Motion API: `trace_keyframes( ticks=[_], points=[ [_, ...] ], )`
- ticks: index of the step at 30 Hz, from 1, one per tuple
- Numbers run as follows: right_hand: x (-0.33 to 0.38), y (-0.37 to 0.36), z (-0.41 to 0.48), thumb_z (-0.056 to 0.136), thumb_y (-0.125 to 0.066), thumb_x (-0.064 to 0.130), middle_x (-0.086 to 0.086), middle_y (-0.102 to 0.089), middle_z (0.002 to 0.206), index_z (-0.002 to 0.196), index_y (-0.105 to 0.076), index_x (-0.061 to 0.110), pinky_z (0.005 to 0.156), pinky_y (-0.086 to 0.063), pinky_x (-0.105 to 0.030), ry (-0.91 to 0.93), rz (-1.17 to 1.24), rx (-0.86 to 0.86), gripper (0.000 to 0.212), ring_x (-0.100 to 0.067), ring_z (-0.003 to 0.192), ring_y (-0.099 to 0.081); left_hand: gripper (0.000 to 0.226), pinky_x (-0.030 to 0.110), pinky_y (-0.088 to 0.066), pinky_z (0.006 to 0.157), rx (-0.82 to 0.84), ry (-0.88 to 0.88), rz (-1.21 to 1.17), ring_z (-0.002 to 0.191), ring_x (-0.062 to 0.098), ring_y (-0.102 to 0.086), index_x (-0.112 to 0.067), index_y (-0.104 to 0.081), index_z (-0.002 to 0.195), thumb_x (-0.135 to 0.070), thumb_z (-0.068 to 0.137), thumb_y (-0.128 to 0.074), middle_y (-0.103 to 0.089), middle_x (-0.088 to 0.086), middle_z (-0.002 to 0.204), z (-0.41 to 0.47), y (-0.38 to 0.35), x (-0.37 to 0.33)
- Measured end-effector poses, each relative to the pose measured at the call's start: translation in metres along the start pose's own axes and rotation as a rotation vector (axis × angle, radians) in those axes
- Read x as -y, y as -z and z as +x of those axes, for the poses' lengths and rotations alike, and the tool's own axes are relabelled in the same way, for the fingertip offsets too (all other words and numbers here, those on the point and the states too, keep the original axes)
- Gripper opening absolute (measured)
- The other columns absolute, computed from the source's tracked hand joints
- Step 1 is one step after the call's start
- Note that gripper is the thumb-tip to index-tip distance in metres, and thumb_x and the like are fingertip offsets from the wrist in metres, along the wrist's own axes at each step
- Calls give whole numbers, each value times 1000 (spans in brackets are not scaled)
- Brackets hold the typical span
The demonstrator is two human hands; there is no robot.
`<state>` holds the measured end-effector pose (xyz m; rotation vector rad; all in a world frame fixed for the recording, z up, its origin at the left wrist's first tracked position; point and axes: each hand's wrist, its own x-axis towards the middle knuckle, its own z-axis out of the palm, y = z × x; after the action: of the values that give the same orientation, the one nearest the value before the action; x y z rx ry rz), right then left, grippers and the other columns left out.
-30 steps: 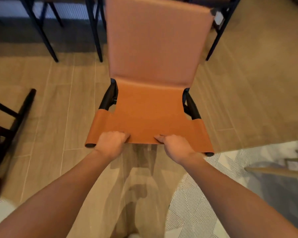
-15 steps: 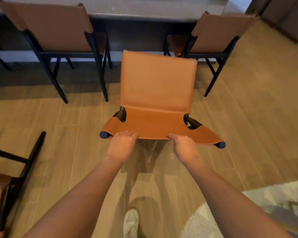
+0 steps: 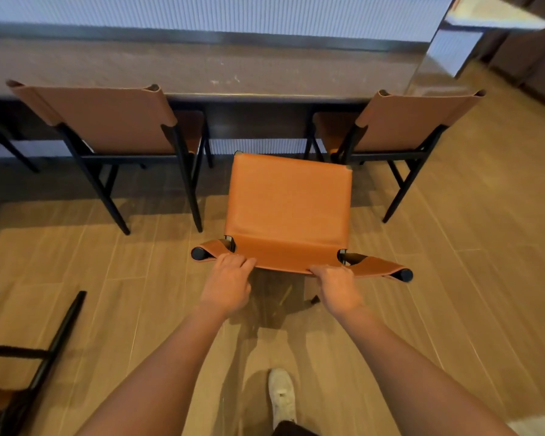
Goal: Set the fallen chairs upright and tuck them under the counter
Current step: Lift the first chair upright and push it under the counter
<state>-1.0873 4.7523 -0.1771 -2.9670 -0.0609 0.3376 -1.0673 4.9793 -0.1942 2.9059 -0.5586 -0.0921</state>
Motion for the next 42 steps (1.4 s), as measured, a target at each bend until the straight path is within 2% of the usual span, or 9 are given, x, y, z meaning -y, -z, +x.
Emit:
trace_keyframes(
  ticks=[5, 11, 21, 30, 34, 37, 39, 41, 42],
  points=[
    [-13, 23, 41, 90, -44, 1, -2, -63, 124, 132, -52, 24, 104, -33, -37, 74, 3, 27, 49, -22, 117, -56, 49, 32, -28, 107, 5, 69, 37, 121, 21, -44, -23, -48, 134, -23, 86, -57, -54, -1, 128, 44, 6, 1],
    [-30, 34, 76, 90, -47, 6, 2, -50, 136, 142, -38, 25, 117, -9, -39, 114, 21, 3, 55, -21, 133, -37, 56, 30, -27, 104, 94, 144, -63, 118, 21, -45, -22, -53, 130, -18, 74, -58, -57, 0, 125, 103, 27, 7],
    [-43, 53, 147, 91, -49, 12, 3, -50, 138, 140, -42, 30, 118, -5, -39, 92, 122, 43, 53, -21, 133, -37, 60, 32, -29, 102, 145, 152, -28, 116, 23, -44, -23, -46, 135, -22, 77, -62, -53, 0, 127, 154, 37, 15],
    [-44, 43, 150, 86, -54, 13, 5, -41, 147, 138, -44, 28, 117, -1, -40, 125, 133, -59, 55, -21, 144, -19, 68, 38, 2, 116, 134, 161, -128, 129, 21, -29, -22, -40, 131, -28, 69, -67, -41, -2, 131, 155, 25, 16],
    [-45, 44, 148, 89, -52, 17, 2, -22, 159, 147, -32, 27, 118, 5, -40, 131, 153, -11, 62, -22, 149, -1, 58, 35, 10, 114, 138, 253, -374, 135, 21, -21, -24, -45, 129, -26, 75, -67, -42, -2, 134, 158, 28, 16],
    [-46, 50, 144, 94, -48, 18, 4, -6, 163, 153, -19, 30, 118, 6, -37, 153, 261, 50, 68, -19, 149, 10, 39, 39, -4, 116, 75, 455, -865, 139, 23, -23, -24, -61, 119, -18, 82, -68, -56, -5, 130, 158, 43, 11],
    [-40, 55, 136, 95, -49, 12, 7, -14, 161, 151, -27, 29, 119, -12, -34, 88, 546, -55, 63, -14, 149, 1, 24, 34, -35, 104, -86, 590, -1241, 125, 20, -48, -22, -69, 105, -19, 81, -70, -69, -7, 109, 153, 56, 9],
    [-31, 57, 125, 93, -51, 6, 7, -36, 150, 138, -49, 23, 107, -34, -24, -27, 774, -323, 48, -10, 141, -26, 14, 32, -47, 91, -285, 700, -1443, 103, 18, -63, -15, -70, 98, -18, 85, -66, -72, 0, 96, 146, 66, 3],
    [-26, 56, 121, 92, -52, 5, 5, -44, 139, 126, -56, 21, 99, -37, -16, -99, 837, -454, 38, -8, 131, -38, 12, 35, -49, 91, -347, 764, -1526, 95, 19, -66, -11, -68, 97, -17, 89, -62, -73, 4, 90, 144, 67, -1]
  ],
)
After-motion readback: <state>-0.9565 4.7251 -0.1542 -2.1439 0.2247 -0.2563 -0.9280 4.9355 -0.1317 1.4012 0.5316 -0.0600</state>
